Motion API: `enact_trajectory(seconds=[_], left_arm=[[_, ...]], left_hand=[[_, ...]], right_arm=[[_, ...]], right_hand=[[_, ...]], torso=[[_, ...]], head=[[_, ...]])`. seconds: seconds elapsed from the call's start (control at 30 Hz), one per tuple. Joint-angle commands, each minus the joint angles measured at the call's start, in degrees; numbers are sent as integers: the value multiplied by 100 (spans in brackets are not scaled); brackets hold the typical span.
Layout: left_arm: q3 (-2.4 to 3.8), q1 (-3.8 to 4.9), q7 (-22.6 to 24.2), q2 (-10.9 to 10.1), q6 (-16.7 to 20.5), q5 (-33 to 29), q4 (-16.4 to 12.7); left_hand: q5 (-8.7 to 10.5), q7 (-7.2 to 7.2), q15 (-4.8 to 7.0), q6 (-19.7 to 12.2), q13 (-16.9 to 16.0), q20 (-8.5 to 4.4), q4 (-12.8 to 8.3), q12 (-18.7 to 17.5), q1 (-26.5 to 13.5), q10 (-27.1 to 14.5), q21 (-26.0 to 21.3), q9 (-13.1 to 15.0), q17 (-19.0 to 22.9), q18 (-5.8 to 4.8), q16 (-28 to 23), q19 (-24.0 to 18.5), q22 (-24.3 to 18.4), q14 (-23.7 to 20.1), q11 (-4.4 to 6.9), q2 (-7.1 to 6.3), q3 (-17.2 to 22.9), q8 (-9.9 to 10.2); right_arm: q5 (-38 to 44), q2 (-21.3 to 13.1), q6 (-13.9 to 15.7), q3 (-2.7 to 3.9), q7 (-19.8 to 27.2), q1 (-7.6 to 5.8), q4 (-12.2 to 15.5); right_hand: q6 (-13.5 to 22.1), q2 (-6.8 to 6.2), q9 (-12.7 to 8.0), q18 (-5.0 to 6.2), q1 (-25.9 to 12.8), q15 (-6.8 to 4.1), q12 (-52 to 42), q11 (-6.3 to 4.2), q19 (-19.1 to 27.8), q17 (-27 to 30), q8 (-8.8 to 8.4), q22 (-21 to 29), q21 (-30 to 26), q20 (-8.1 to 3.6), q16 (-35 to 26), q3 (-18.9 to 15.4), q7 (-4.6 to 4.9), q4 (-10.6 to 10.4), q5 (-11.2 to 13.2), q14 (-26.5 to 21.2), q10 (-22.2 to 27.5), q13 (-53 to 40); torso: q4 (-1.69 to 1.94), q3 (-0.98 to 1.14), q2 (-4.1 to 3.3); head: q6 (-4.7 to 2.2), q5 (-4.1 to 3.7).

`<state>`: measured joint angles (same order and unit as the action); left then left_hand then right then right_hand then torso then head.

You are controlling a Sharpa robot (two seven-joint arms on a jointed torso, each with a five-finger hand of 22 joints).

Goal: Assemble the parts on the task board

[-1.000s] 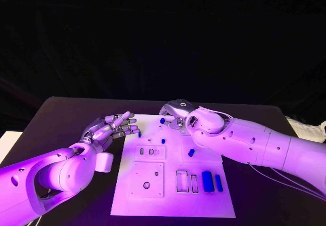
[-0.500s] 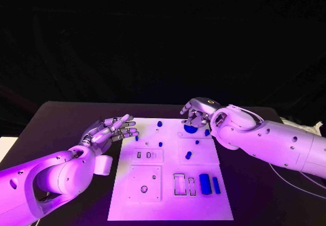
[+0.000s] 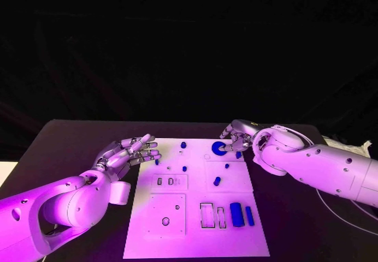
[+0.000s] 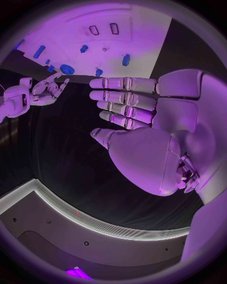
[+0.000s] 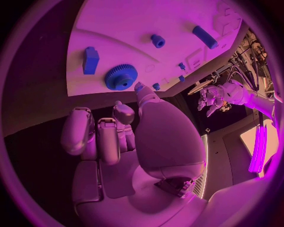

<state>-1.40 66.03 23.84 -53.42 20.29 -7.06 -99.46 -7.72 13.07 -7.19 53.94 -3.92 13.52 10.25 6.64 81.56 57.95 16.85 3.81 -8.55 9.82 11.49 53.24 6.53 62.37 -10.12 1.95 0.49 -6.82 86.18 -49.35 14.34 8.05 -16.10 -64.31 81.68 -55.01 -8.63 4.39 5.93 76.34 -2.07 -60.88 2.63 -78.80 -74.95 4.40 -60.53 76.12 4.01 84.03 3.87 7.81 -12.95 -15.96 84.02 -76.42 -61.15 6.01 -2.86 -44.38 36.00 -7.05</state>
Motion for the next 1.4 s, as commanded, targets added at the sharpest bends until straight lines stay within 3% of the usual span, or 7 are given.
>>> enact_trajectory(seconds=[0.03,0.3,0.5,0.83,1.4], left_arm=[[4,5,22,19,-133,-19,-2],[4,4,19,21,-133,-19,19],[4,4,18,22,-137,-19,25],[3,4,15,27,-145,-19,26],[3,3,-2,28,-172,-20,36]], left_hand=[[19,25,0,24,5,-7,-25,-16,57,31,-37,-7,-5,69,-32,42,-5,34,-1,-18,-6,21],[19,25,0,24,5,-7,-25,-16,57,31,-37,-7,-5,69,-32,42,-5,34,-1,-18,-6,21],[19,25,0,24,5,-7,-25,-16,57,31,-37,-7,-5,69,-32,42,-5,34,-1,-18,-6,21],[19,25,0,24,5,-7,-25,-16,57,31,-37,-7,-5,69,-32,42,-5,34,-1,-18,-6,21],[19,25,0,24,5,-7,-25,-16,57,31,-37,-7,-5,69,-32,42,-5,34,-1,-18,-6,21]], right_arm=[[51,40,-354,1,-184,30,-34],[99,54,-418,1,-195,57,-44],[188,51,-403,1,-189,65,-35],[279,124,-348,1,-233,69,-88],[990,258,-514,1,-408,126,-117]], right_hand=[[21,10,10,-62,70,46,-82,21,-43,-250,17,-45,42,20,38,-47,21,-26,-24,382,-27,-99],[-32,40,26,-76,142,45,-325,16,-66,-344,60,-138,98,23,85,-96,11,-98,-27,395,-116,-370],[-86,73,39,-84,186,40,-464,7,-80,-396,99,-196,132,20,110,-110,-2,-128,-32,402,-171,-523],[-292,284,84,-102,225,10,-985,-32,-108,-499,224,-314,205,-4,159,-88,-47,-174,-1,416,-417,-1061],[-328,203,90,-111,116,1,-1023,-44,-117,-556,247,-369,236,-12,184,-209,-67,-230,35,423,-418,-1135]], torso=[[13,-1,0],[11,-10,10],[4,-10,10],[19,-14,10],[21,-11,10]], head=[[39,-22],[78,-14],[65,-9],[89,-11],[126,-8]])
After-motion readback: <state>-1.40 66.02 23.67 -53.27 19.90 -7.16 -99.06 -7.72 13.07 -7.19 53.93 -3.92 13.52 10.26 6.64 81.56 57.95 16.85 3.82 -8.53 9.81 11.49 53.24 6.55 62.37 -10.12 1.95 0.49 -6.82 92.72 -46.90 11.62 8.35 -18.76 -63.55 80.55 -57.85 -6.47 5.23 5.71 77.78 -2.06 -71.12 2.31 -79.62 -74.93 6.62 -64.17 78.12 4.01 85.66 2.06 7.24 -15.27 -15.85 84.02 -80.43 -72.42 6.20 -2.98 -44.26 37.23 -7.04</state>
